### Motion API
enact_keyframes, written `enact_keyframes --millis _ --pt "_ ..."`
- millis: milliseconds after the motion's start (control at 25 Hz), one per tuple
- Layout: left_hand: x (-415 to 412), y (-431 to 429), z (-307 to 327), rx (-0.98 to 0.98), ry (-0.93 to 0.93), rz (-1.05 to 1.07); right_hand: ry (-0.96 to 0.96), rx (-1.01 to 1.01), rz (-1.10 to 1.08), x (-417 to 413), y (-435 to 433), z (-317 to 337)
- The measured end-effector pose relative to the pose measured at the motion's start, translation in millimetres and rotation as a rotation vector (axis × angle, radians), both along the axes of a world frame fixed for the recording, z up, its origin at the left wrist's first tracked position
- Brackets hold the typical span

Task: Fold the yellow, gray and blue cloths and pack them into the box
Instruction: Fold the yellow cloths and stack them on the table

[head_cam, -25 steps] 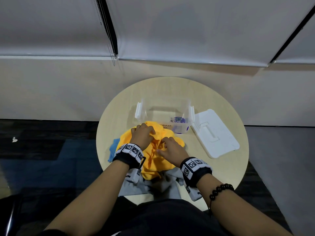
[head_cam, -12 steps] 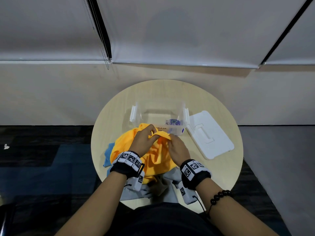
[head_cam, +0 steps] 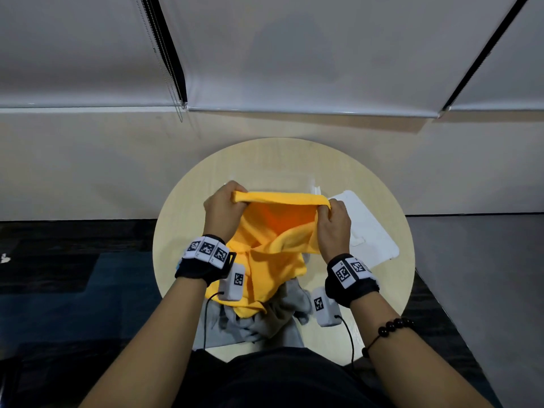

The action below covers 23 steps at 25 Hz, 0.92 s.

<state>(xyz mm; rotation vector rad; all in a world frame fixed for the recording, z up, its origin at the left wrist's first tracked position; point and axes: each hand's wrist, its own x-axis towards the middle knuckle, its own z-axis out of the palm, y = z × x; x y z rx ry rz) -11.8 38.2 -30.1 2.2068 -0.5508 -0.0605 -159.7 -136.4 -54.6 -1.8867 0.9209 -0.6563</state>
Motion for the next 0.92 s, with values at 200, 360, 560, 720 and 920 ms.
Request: enact_keyframes --millis 200,360,560,720,920 --pt "-4.1 -11.5 53.8 -0.47 0.144 -0.079 -0.03 0.003 -0.034 -3.7 -3.9 -3.4" --pt "-0.7 -16.8 89.6 -0.618 0.122 -0.116 0.028 -0.046 -0.015 -4.5 -10.5 -10.7" --pt "-4.5 -22.0 108.4 -0.656 0.038 -0.074 0.154 -0.053 0.099 -14.2 -7.7 -38.1" --pt "1.3 -25.1 117.0 -0.645 -0.053 -0.037 0.208 0.054 0.183 -19.2 -7.2 -41.6" --pt "10.9 -19.7 83.2 -0.336 -0.09 0.037 0.252 0.365 0.367 -16.7 -6.6 -21.4"
